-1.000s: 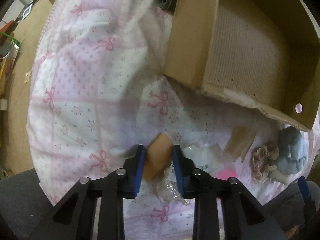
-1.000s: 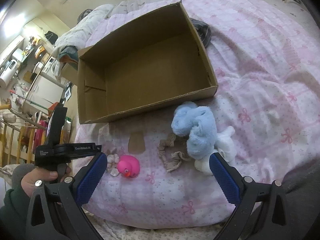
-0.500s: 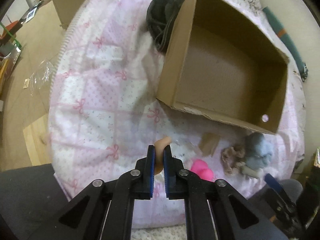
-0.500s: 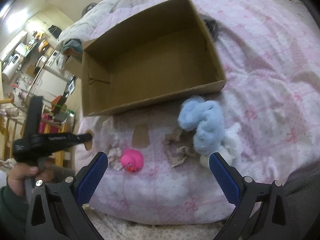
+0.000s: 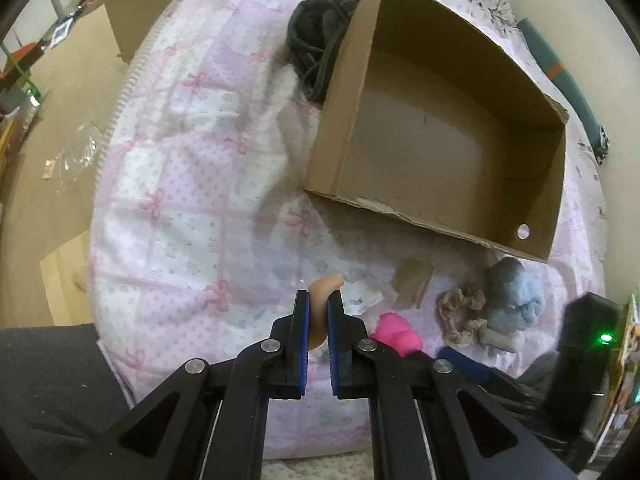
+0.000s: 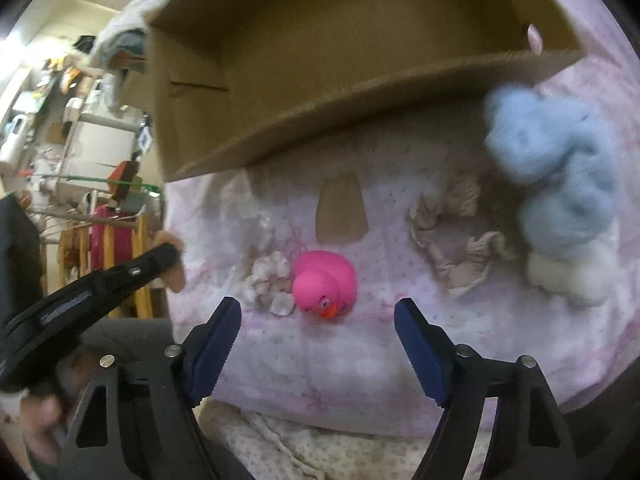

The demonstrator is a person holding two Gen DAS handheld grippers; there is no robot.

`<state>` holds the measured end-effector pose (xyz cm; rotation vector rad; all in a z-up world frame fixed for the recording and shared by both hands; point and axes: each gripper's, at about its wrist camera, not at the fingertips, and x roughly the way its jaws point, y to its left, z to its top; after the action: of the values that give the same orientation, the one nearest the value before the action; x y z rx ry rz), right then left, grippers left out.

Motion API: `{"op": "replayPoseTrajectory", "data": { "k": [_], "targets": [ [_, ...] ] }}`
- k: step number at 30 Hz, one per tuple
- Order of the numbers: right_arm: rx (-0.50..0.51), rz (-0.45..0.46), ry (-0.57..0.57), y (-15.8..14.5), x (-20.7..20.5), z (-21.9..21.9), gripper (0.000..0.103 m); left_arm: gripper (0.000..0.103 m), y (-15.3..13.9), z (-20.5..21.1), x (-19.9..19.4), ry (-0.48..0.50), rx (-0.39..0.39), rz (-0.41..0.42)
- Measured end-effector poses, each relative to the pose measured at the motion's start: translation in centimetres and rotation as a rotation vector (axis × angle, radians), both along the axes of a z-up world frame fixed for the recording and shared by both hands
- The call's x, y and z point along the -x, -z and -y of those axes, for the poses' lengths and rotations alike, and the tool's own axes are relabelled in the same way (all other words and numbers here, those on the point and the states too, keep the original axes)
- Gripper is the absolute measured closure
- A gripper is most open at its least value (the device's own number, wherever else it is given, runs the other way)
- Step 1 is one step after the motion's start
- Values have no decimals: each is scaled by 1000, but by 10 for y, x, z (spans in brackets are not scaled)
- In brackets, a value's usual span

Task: Organize soft objects
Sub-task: 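Grasp the tan cardboard tube with the left gripper while the right gripper grasps the pink duck, then carry the tube and the pink duck over the cardboard box with both grippers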

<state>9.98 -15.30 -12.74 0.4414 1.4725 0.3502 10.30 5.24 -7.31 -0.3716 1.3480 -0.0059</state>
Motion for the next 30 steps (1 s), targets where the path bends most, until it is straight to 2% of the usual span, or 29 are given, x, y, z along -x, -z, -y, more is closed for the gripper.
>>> {"op": "replayPoseTrajectory", "data": {
  "k": [3, 5, 8, 11, 13, 22, 26, 30],
  "targets": [
    [34, -13, 1, 12, -3, -13, 19, 95, 0, 0, 0, -3, 8, 4],
    [58, -18, -11, 19, -4, -20, 24, 95, 0, -2, 0, -9, 16, 7],
    [59, -38, -34, 27, -6, -26, 53, 95, 0, -2, -1, -13, 18, 7],
    [75, -13, -48, 26, -4, -29, 67, 95, 1, -1, -1, -5, 19, 4],
    [86, 22, -80, 19, -2, -31, 73, 95, 2, 0, -1, -1, 22, -2],
    [72, 104, -99, -18, 12, -7, 73, 95, 5, 7, 0, 16, 7, -6],
    [83, 124, -94, -20, 9, 4, 73, 95, 8, 11, 1, 31, 1, -4],
    [78, 148, -90, -17, 16, 13, 73, 95, 12, 15, 4, 51, -40, -8]
  ]
}}
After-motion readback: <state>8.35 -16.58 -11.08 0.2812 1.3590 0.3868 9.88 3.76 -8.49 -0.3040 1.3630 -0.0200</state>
